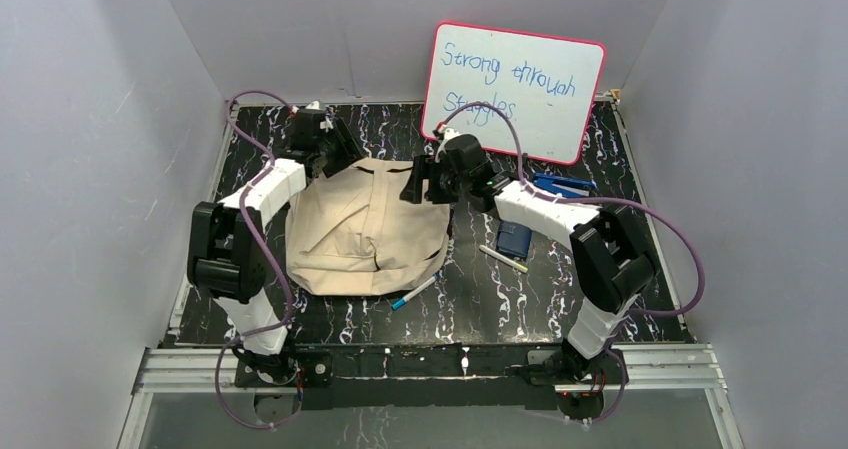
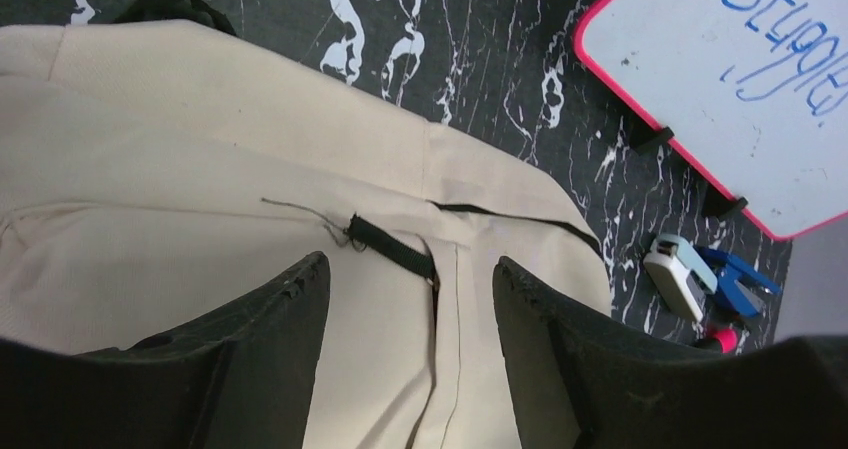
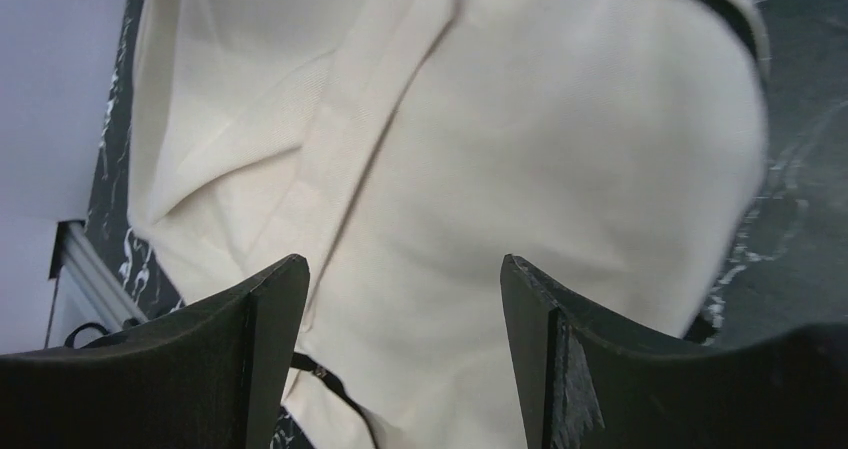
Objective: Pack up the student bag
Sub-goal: Adjust the student bag at the center of the board.
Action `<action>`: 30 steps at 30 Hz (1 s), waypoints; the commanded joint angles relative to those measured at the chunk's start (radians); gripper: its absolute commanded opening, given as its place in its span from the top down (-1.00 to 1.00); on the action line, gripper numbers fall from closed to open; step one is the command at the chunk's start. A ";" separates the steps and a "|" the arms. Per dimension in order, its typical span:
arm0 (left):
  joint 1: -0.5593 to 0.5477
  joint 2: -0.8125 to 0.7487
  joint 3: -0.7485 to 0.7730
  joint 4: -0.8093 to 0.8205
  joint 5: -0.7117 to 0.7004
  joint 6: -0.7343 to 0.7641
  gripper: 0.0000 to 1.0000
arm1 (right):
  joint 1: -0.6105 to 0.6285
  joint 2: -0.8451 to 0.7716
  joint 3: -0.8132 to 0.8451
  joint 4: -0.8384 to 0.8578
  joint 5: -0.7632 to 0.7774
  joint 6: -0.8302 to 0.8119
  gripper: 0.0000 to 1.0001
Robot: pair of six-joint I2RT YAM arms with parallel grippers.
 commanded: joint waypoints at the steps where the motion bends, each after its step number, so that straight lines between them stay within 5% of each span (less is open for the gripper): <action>1: -0.009 0.026 0.067 0.062 -0.143 -0.033 -0.18 | 0.043 -0.003 0.058 0.062 -0.036 0.041 -0.56; 12: -0.032 0.140 0.138 0.034 -0.184 -0.039 -0.19 | 0.047 -0.026 0.000 0.060 -0.026 0.053 -0.55; 30: -0.060 0.196 0.143 0.016 -0.063 -0.105 -0.13 | 0.047 -0.038 -0.037 0.053 -0.014 0.070 -0.55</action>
